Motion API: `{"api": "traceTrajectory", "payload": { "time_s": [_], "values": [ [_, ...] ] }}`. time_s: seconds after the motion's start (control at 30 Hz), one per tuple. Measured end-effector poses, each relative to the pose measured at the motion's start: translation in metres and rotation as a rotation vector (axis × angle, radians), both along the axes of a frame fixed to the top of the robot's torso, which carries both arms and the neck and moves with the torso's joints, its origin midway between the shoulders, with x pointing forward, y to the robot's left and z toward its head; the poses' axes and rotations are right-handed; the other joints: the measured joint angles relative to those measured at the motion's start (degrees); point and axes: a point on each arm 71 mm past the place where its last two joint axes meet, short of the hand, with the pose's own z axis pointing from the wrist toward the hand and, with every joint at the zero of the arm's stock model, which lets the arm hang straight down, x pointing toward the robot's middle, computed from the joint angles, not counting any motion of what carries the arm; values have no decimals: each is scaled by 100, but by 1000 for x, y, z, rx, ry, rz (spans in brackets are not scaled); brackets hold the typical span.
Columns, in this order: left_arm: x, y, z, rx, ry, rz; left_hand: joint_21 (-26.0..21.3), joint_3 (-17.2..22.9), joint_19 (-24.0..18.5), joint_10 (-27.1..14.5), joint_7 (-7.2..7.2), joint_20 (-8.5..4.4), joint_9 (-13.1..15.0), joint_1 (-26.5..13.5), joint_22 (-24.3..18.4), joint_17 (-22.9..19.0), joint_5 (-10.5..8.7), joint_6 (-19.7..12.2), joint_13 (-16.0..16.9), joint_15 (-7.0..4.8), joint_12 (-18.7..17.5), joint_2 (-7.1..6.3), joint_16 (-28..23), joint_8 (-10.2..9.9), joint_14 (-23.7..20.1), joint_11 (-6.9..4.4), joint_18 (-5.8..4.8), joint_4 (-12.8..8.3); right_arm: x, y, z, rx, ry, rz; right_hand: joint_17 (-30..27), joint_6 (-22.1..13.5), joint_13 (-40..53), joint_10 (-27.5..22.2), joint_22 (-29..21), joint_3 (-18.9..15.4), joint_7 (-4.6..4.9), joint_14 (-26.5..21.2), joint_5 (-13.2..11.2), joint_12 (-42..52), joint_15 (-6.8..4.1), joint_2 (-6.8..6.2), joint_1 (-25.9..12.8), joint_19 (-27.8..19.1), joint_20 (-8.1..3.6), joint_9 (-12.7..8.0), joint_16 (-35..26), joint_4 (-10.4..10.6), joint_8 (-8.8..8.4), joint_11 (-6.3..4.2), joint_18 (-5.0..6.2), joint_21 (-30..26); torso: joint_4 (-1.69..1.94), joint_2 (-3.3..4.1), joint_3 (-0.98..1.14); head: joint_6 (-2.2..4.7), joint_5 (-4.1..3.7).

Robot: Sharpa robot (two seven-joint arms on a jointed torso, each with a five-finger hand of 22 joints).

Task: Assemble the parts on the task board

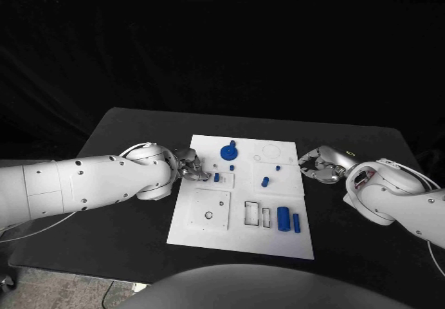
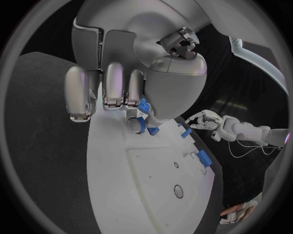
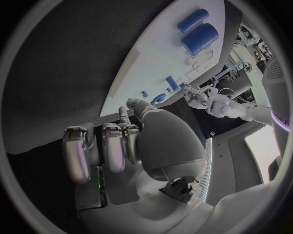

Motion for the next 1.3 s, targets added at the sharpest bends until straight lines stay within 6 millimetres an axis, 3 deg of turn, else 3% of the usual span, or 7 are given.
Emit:
{"api": "traceTrajectory", "payload": {
  "time_s": [0.3, 1.3],
  "values": [
    [1, 0, 2, -9, -25, 9, 0, 155, 21, 0, -29, -21, 3, 211, 0, 0, 0, 50, 0, 0, 0, 15, 0, 24, 0, 0, 0, -45, 0, -1, -1, -1, 1, -1, 5, 0, 0, 0, -1, 0, 0, 0, 0, 0, 0, 0, 0, 0, 0, 0, 0, 0, 0, 0, 0, 0, -7, 0, 1, 0, 8],
    [0, 4, -1, 23, -14, 22, 0, 198, 20, 0, -27, -20, 5, 247, 0, 4, -70, 50, 0, 0, 0, 6, 0, 23, 0, 1, 0, -24, 0, -1, -1, -1, 2, -3, 3, 0, 4, 0, -3, 0, 0, 0, 0, 0, 0, 0, 0, 0, 0, 1, 0, 0, 0, 0, 0, 0, -7, -1, 1, 0, 26]
  ]
}}
